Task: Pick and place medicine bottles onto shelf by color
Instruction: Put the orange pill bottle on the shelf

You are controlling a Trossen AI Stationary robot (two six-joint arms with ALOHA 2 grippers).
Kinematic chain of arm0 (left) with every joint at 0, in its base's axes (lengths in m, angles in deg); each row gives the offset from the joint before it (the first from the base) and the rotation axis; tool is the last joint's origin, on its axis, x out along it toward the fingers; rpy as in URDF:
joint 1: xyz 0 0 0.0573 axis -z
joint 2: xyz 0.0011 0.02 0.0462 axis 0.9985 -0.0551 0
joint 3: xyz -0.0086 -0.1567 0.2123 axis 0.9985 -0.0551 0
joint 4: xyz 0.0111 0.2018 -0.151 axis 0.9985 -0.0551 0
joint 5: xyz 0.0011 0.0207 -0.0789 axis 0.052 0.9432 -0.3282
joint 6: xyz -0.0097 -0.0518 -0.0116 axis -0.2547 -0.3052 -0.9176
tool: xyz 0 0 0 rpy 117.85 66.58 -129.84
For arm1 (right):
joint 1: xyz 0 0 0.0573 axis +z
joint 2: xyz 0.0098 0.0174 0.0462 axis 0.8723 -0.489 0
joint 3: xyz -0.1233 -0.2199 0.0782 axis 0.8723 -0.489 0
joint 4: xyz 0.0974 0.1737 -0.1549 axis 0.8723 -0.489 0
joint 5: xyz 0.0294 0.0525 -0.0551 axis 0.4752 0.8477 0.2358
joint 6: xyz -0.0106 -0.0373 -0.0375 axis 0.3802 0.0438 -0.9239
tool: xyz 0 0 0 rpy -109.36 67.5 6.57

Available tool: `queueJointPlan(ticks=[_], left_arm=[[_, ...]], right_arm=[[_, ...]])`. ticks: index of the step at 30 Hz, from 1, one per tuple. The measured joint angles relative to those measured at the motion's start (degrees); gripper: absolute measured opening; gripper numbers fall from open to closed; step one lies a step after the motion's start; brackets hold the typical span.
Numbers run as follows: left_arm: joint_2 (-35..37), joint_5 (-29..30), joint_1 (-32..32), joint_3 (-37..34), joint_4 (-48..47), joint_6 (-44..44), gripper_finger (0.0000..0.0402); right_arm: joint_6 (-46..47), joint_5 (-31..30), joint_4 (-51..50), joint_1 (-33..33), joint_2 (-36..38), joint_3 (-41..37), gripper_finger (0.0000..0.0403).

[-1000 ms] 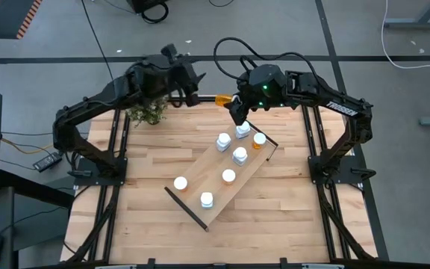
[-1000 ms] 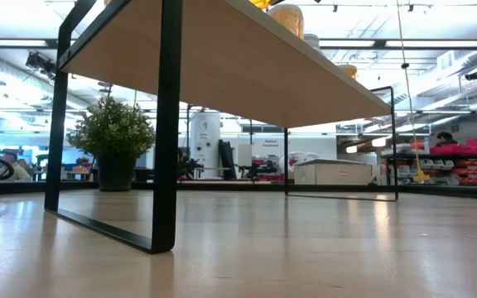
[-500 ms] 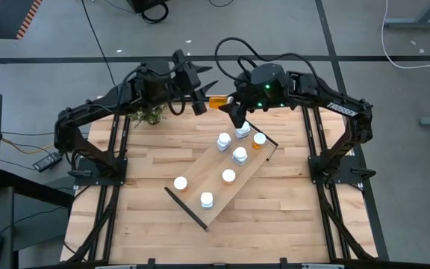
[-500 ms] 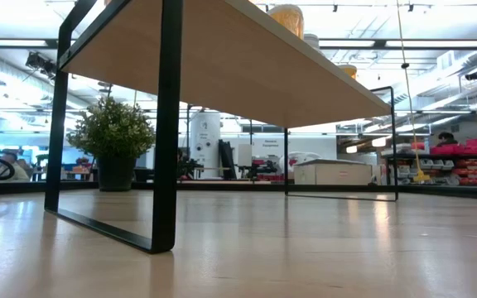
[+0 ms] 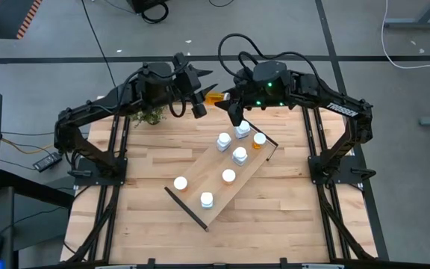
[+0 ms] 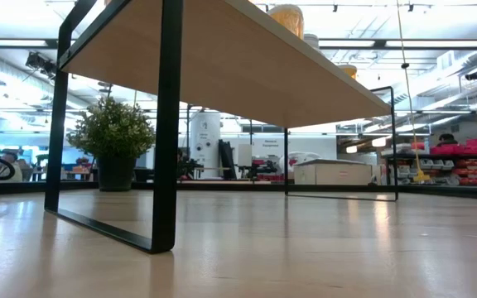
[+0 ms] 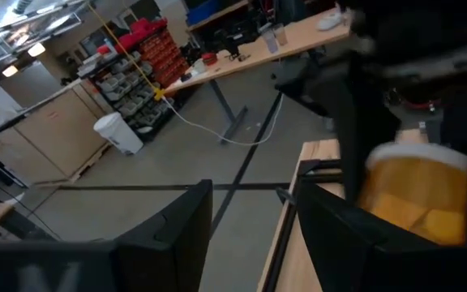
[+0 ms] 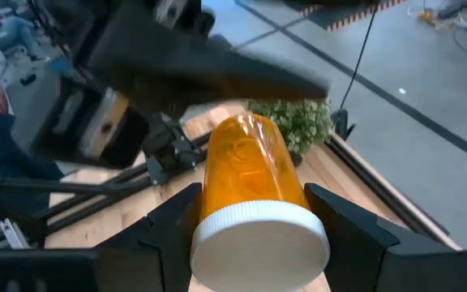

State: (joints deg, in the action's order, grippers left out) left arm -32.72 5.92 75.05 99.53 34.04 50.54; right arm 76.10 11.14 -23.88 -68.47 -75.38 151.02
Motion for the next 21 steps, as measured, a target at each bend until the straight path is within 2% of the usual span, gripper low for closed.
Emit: queueJointPlan(ticks=[21], left_arm=[[0.0, 0.0, 0.8, 0.0, -4.2, -1.2, 0.0172]], right_arm=[[-2.3, -0.1, 1.4, 0.0, 0.0, 0.0, 0.0216]])
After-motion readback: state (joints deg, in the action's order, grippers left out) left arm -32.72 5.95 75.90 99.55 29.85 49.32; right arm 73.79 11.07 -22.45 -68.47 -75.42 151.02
